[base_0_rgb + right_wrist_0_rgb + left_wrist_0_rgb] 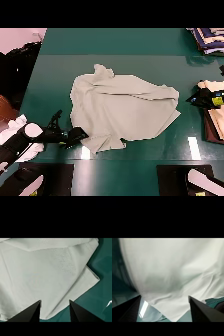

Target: Fold the shirts.

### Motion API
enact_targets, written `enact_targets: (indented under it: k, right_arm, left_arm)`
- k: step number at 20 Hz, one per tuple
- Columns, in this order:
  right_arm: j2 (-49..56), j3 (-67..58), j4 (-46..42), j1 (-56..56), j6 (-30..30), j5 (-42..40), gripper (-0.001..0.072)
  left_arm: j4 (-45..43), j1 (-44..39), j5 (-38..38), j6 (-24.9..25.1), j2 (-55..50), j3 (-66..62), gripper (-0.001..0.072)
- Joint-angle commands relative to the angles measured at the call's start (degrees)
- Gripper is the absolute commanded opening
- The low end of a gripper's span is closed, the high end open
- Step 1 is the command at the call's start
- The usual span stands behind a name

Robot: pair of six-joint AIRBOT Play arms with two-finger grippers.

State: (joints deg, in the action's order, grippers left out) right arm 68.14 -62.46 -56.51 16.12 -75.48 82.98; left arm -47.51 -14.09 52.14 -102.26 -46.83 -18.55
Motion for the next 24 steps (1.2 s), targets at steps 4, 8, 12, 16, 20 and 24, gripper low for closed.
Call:
enact_targets:
  k: [4, 8, 12, 16, 20, 24]
  right_arm:
    - [0.0, 0.0, 0.0, 0.0, 0.0, 0.1, 0.0410]
    - [0.0, 0.0, 0.0, 0.1, 0.0, 0.1, 0.0410]
    - [0.0, 0.0, -0.7, 1.1, 0.0, -0.4, 0.0410]
    - [0.0, 1.4, -6.7, 3.7, 0.0, -1.1, 0.0410]
    - [3.6, 10.1, -6.0, 5.2, 0.9, -4.2, 0.0410]
    - [10.3, 14.3, -1.7, 0.9, 3.5, -8.4, 0.0410]
  left_arm:
    - [2.9, -8.1, -7.7, -1.7, -0.1, 0.9, 0.0337]
    - [3.0, -8.1, -6.4, -1.9, -0.1, 0.1, 0.0136]
    - [-0.3, -7.4, -5.7, -0.8, -0.1, -5.9, 0.0026]
    - [-13.4, 3.8, 0.6, -0.8, -0.1, -14.7, 0.0026]
    - [-16.9, 13.9, 1.5, 4.0, -0.1, -18.1, 0.0026]
    - [-16.7, 15.1, 1.7, 5.2, -0.1, -18.1, 0.0026]
